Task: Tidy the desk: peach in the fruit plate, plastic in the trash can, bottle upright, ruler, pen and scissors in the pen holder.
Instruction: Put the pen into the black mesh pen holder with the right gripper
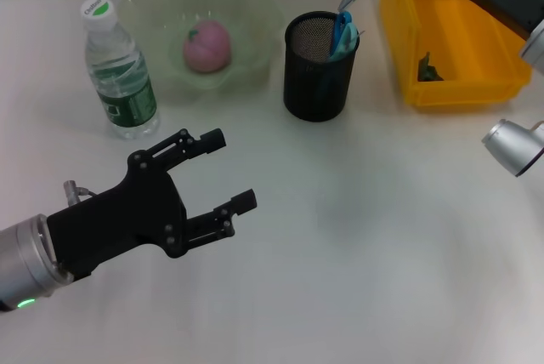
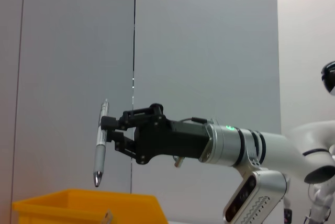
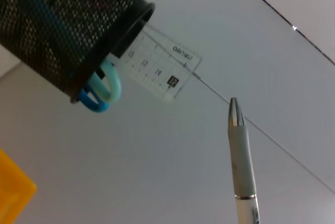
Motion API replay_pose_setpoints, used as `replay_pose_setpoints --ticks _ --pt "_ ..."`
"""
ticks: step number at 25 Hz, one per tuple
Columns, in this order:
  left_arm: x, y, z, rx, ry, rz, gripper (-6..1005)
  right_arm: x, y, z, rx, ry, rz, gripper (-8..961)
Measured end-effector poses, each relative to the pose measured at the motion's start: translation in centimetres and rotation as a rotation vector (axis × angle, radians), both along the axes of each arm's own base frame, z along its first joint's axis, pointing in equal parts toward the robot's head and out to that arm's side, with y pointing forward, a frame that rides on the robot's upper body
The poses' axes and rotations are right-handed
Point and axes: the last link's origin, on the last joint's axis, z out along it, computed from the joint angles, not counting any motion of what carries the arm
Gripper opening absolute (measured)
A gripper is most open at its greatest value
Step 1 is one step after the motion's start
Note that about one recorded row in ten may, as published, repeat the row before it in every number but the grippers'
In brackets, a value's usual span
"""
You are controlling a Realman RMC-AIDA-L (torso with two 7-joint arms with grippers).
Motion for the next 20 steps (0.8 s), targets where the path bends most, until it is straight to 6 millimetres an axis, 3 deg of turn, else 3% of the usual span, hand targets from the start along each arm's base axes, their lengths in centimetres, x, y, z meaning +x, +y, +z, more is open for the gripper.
replay_pose_setpoints --ticks 16,20 --pt "-0.3 0.2 -1.1 0.032 0.053 0.011 797 -0.1 1.2 -1.3 0.076 -0.215 0.029 202" --pt "-0.4 0.3 -1.1 0.034 0.058 0.015 797 -0.9 1.5 -1.7 0.087 -0.266 0.074 204"
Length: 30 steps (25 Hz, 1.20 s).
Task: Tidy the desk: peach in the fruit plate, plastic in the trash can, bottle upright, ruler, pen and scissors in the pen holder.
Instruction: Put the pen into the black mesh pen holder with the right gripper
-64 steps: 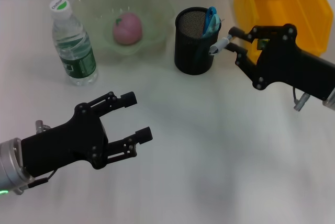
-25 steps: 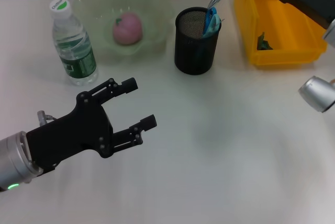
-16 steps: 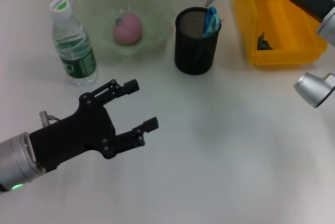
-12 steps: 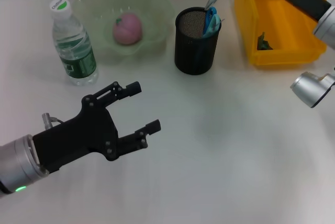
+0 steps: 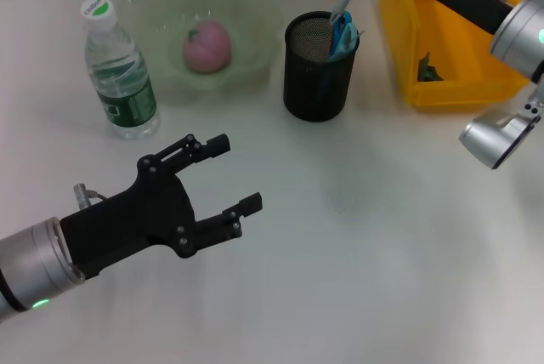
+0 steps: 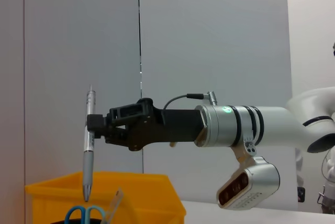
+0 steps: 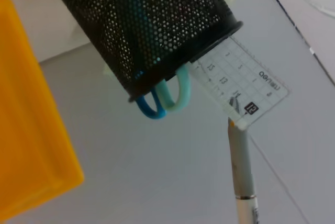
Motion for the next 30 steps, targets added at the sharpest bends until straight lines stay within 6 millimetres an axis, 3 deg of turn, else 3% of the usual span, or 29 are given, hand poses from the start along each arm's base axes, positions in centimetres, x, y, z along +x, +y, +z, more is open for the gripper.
replay_pose_setpoints --ticks 9,30 --pt "0.0 0.5 -0.2 0.009 0.012 0.017 797 -0.1 0.0 -1.4 0.029 -0.125 0.058 208" --pt "0.2 0.7 -0.4 0.034 0.021 -0.003 797 -0.5 0.4 -1.6 0.064 -0.082 0.042 216"
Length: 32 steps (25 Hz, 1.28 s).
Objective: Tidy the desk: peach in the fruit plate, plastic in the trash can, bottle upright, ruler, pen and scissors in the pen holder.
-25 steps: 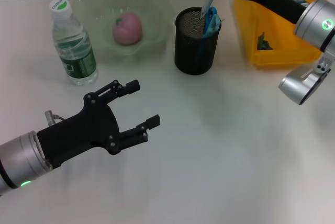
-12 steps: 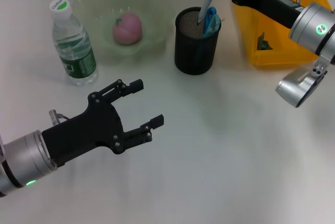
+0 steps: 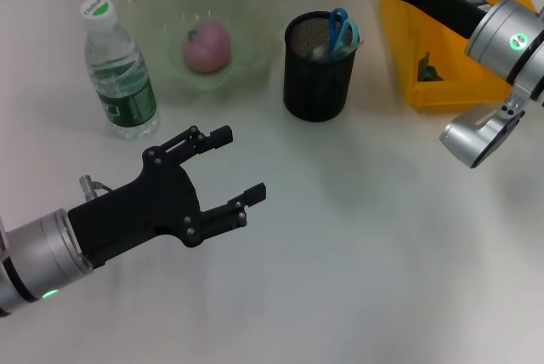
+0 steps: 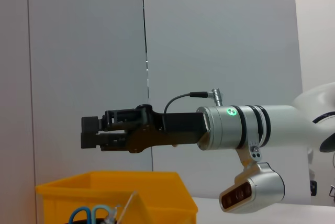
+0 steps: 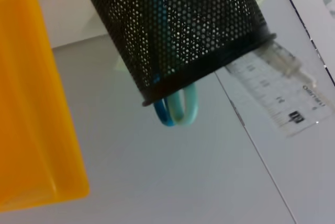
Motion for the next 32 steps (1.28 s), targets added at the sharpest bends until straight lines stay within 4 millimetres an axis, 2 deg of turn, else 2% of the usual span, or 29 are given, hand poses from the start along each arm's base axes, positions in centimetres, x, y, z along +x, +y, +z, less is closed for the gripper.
replay_pose_setpoints --ticks 8,12,16,20,21,22,23,24,25,26,27,28,31,32 --pt "0.2 0.2 0.0 0.000 0.001 -0.007 797 -0.2 0.0 0.4 0.011 0.038 0.000 523" --pt "0.2 0.3 -0.1 0.000 0.004 -0.006 797 -0.3 0.1 0.9 0.029 0.078 -0.003 523" --pt "0.3 0.3 -0.4 -0.010 0.000 0.003 797 -0.2 0.0 1.9 0.049 0.193 -0.025 523" --pt "0.5 0.2 -0.6 -0.023 -0.010 0.011 797 0.2 -1.1 3.0 0.018 0.426 -0.047 522" --pt "0.5 0.2 -0.6 -0.023 -0.010 0.011 797 0.2 -1.1 3.0 0.018 0.426 -0.047 522" --pt "0.5 0.2 -0.6 -0.026 -0.011 0.011 797 0.3 -1.6 3.7 -0.001 0.544 -0.055 522" --pt "0.5 0.2 -0.6 -0.026 -0.011 0.011 797 0.3 -1.6 3.7 -0.001 0.544 -0.055 522" --pt "0.5 0.2 -0.6 -0.027 -0.012 0.011 797 0.4 -1.8 4.0 -0.014 0.610 -0.063 522" --pt "0.5 0.2 -0.6 -0.029 -0.013 0.010 797 0.8 -2.2 4.7 -0.055 0.752 -0.086 522" --pt "0.5 0.2 -0.6 -0.033 -0.014 0.010 797 0.8 -2.2 4.7 -0.055 0.752 -0.086 522" --pt "0.5 0.1 -0.6 -0.044 -0.016 0.014 797 1.2 -2.5 5.1 -0.121 0.898 -0.117 522" --pt "0.5 0.1 -0.6 -0.044 -0.016 0.014 797 1.2 -2.5 5.1 -0.121 0.898 -0.117 523" --pt "0.4 0.1 -0.6 -0.054 -0.018 0.020 797 1.9 -3.4 5.6 -0.237 1.111 -0.158 523" --pt "0.4 0.1 -0.6 -0.055 -0.018 0.020 797 2.3 -3.9 5.9 -0.312 1.237 -0.170 523"
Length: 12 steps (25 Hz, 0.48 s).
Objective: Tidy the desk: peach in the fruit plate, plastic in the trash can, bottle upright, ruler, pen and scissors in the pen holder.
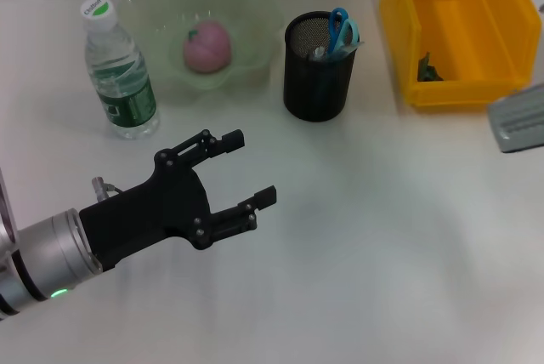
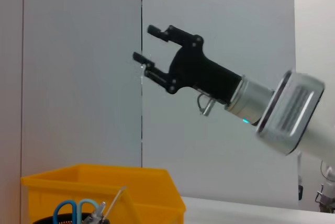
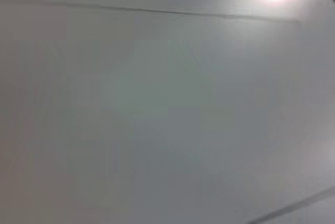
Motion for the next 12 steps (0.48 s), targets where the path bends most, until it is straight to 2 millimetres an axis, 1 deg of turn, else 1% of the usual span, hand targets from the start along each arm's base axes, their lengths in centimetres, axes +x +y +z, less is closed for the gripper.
replay_pose_setpoints --ticks 1,2,4,5,6,9,10,11,12 --pt "0.0 0.0 0.0 0.000 0.000 0.000 797 0.2 -0.2 0.2 -0.031 0.066 0.002 522" --pt "0.0 0.0 0.0 0.000 0.000 0.000 797 0.2 -0.2 0.2 -0.031 0.066 0.002 522" --pt "0.0 0.0 0.0 -0.003 0.000 0.002 797 0.6 -0.3 0.6 -0.110 0.225 0.004 522" --pt "-0.1 -0.1 0.0 -0.007 -0.002 0.008 797 1.1 -0.3 0.9 -0.216 0.419 0.005 522" --pt "-0.1 -0.1 0.0 -0.007 -0.002 0.008 797 1.1 -0.3 0.9 -0.216 0.419 0.005 522" --pt "-0.2 -0.1 0.1 -0.015 -0.008 0.019 797 1.9 -0.2 1.0 -0.378 0.661 -0.006 523" --pt "-0.3 -0.1 0.3 -0.020 -0.012 0.023 797 2.4 0.0 0.8 -0.492 0.813 -0.022 530" --pt "-0.3 -0.1 0.3 -0.020 -0.012 0.023 797 2.4 0.0 0.8 -0.492 0.813 -0.022 536" --pt "-0.3 -0.1 0.3 -0.023 -0.013 0.025 797 2.7 0.3 0.4 -0.587 0.932 -0.041 543"
